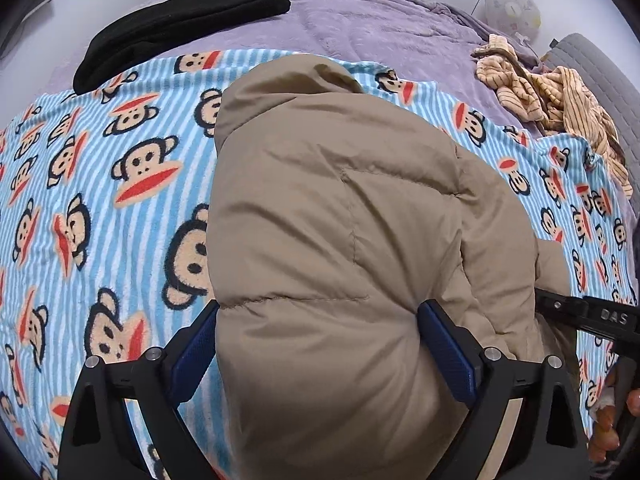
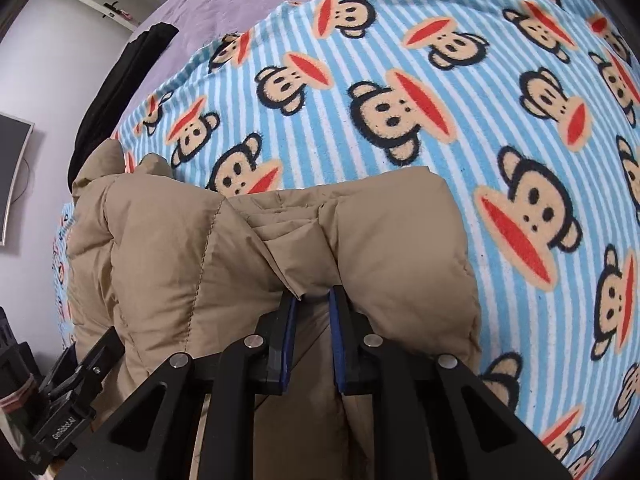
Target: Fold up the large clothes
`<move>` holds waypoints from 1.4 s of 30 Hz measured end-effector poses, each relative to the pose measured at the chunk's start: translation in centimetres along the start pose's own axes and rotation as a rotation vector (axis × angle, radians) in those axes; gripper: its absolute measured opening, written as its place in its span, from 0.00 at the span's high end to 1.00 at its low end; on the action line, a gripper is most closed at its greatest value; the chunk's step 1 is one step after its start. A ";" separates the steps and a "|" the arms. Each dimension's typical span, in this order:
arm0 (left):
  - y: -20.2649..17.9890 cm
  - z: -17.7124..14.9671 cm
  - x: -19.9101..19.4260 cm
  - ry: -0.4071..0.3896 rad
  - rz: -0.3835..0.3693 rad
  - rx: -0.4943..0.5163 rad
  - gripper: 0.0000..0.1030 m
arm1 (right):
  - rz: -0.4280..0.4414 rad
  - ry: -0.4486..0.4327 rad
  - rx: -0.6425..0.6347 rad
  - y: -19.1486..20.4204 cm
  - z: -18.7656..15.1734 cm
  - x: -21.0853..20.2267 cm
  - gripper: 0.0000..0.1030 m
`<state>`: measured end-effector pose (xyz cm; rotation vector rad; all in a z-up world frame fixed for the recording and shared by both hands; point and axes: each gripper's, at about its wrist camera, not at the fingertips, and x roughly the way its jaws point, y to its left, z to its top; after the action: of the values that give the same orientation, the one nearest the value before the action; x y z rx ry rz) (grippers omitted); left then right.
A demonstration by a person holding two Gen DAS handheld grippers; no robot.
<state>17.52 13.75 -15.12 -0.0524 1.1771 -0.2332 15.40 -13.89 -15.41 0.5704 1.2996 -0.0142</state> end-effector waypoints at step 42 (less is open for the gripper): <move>0.5 -9.8 -12.1 0.026 0.082 0.015 0.07 | -0.010 0.033 -0.054 0.4 -14.5 -11.5 0.56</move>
<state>4.20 17.52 -7.96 0.0121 1.2002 -0.1715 -0.89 -11.16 -6.96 0.5202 1.3305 0.0222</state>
